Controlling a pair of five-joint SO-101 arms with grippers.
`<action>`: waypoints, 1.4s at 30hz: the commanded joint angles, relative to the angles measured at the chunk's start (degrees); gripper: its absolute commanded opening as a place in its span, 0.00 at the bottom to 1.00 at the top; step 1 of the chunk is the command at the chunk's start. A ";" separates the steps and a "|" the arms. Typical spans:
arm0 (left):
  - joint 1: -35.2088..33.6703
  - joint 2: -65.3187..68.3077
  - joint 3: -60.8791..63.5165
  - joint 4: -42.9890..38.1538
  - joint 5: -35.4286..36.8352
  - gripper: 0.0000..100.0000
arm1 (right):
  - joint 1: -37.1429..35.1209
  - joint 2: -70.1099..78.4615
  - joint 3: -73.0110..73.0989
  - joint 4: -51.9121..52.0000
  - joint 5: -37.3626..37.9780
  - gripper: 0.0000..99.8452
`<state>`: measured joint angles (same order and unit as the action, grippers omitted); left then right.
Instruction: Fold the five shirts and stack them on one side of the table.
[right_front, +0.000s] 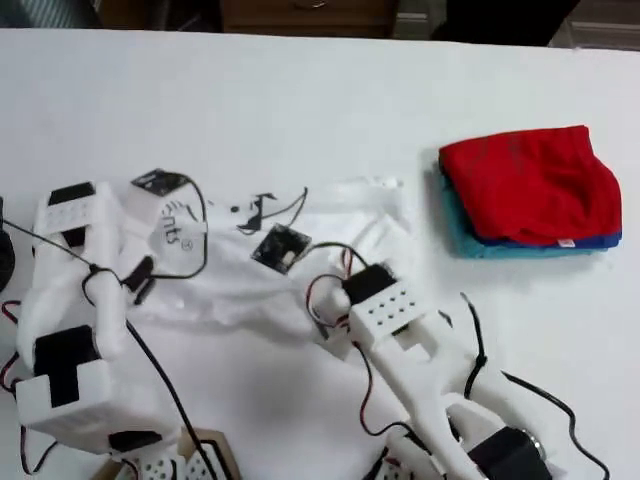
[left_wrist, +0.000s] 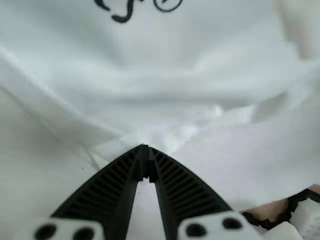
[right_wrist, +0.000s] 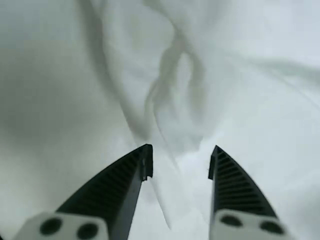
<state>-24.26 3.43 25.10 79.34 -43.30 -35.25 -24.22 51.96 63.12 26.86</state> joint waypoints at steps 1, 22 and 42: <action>0.53 -2.46 -0.75 -1.23 0.26 0.03 | -0.40 -2.33 2.20 -4.26 0.35 0.18; 0.53 -2.64 14.55 -18.90 0.26 0.03 | 6.37 2.59 -3.60 -4.26 0.26 0.02; -0.62 -2.55 13.67 -18.81 0.70 0.03 | -0.31 -7.52 1.32 6.29 0.35 0.02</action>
<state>-24.18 0.88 39.52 62.46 -43.30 -32.97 -29.32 53.36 68.66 26.77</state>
